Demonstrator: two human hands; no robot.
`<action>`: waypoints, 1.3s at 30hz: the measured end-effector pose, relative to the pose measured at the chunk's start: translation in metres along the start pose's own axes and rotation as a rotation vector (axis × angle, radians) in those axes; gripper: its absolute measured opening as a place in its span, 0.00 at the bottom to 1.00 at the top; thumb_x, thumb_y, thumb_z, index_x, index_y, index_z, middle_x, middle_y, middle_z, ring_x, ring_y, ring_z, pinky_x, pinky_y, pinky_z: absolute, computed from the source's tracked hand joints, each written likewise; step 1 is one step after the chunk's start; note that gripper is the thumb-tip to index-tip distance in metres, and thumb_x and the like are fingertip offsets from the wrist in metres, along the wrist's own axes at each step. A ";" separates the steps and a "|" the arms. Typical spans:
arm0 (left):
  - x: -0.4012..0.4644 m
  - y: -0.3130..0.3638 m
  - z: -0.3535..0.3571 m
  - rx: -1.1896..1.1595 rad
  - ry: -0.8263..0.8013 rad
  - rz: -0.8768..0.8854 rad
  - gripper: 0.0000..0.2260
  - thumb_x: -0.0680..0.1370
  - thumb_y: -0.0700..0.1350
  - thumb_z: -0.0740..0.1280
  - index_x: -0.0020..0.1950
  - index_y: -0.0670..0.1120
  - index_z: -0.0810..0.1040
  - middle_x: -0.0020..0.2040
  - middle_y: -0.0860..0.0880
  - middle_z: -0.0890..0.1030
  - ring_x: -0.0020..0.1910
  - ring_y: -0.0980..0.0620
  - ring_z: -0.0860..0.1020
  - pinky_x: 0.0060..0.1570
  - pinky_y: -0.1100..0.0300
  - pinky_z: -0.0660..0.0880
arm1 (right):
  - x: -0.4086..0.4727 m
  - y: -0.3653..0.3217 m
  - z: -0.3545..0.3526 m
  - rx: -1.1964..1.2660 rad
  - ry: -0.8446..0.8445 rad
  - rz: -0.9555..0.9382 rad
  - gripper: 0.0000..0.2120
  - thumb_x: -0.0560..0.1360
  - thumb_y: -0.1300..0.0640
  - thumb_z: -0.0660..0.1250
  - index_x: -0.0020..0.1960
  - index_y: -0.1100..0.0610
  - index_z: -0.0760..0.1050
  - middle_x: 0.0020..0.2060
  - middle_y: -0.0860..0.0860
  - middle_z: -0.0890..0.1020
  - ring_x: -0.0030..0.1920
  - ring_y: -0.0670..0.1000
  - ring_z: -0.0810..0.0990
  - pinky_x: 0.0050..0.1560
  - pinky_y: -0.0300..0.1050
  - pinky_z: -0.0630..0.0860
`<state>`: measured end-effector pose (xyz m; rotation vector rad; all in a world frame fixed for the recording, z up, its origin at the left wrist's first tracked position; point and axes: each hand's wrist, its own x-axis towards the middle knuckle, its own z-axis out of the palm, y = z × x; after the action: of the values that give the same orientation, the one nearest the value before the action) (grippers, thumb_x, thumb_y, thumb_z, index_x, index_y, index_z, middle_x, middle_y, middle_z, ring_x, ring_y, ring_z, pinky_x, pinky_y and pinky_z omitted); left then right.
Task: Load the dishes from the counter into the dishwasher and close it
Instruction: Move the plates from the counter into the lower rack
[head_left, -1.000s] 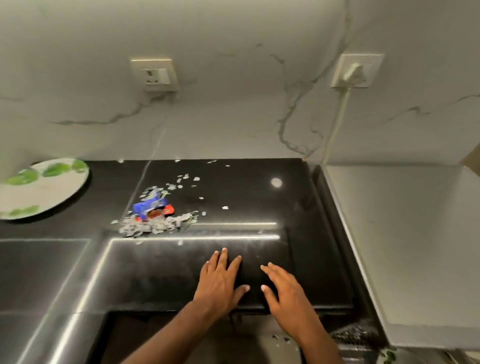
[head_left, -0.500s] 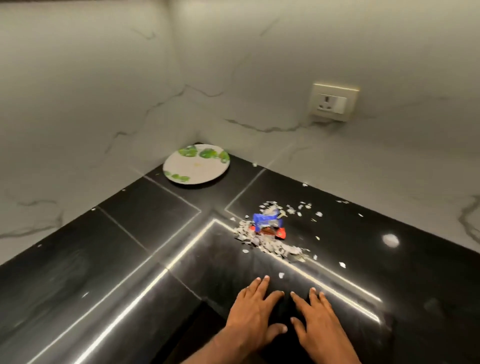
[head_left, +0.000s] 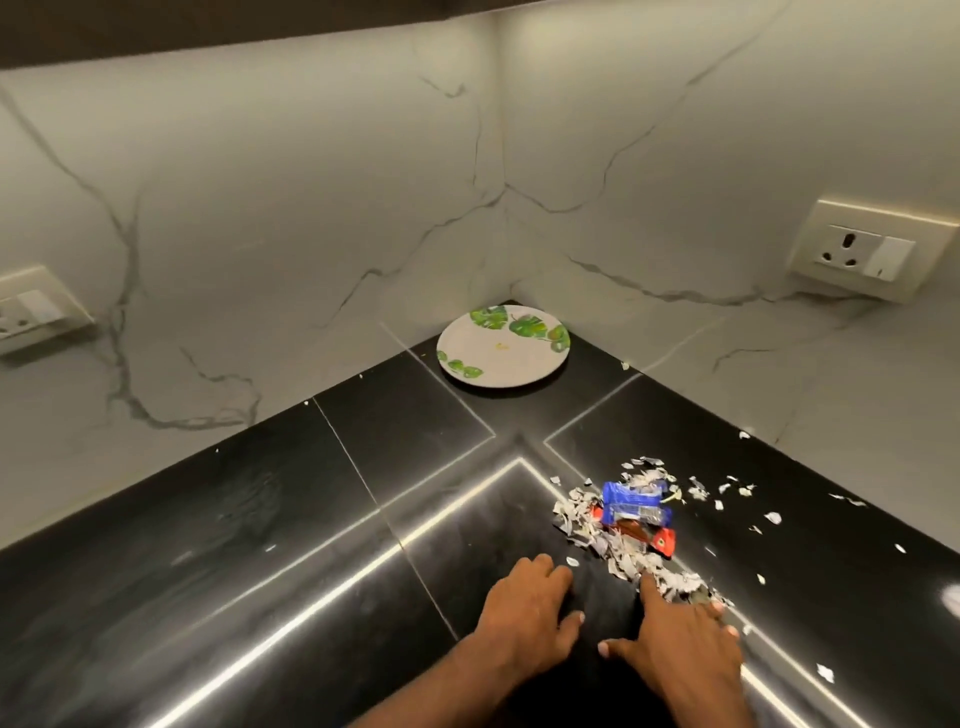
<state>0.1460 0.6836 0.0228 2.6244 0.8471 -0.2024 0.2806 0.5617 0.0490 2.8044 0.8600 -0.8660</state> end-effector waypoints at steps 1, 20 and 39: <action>0.010 -0.004 -0.004 -0.119 0.011 -0.044 0.16 0.79 0.59 0.65 0.63 0.53 0.75 0.58 0.51 0.79 0.59 0.49 0.77 0.60 0.50 0.76 | 0.005 -0.004 -0.005 0.014 -0.018 0.012 0.57 0.66 0.24 0.72 0.84 0.43 0.47 0.80 0.60 0.65 0.80 0.68 0.59 0.75 0.64 0.67; 0.254 -0.103 -0.124 -1.632 0.407 -0.745 0.08 0.81 0.36 0.69 0.59 0.39 0.74 0.38 0.45 0.73 0.34 0.49 0.72 0.35 0.57 0.70 | 0.059 -0.030 -0.040 0.117 -0.029 0.151 0.29 0.69 0.47 0.82 0.64 0.53 0.74 0.61 0.50 0.82 0.62 0.54 0.81 0.63 0.52 0.78; 0.275 -0.123 -0.120 -1.963 0.445 -0.742 0.17 0.83 0.36 0.66 0.72 0.37 0.72 0.64 0.38 0.81 0.63 0.42 0.82 0.64 0.50 0.80 | 0.067 -0.026 -0.032 0.136 -0.021 0.138 0.25 0.71 0.48 0.81 0.62 0.54 0.76 0.58 0.51 0.83 0.60 0.54 0.81 0.65 0.54 0.78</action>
<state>0.2991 0.9699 0.0278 0.4717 1.1292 0.6970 0.3285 0.6246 0.0418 2.9224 0.6173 -0.9642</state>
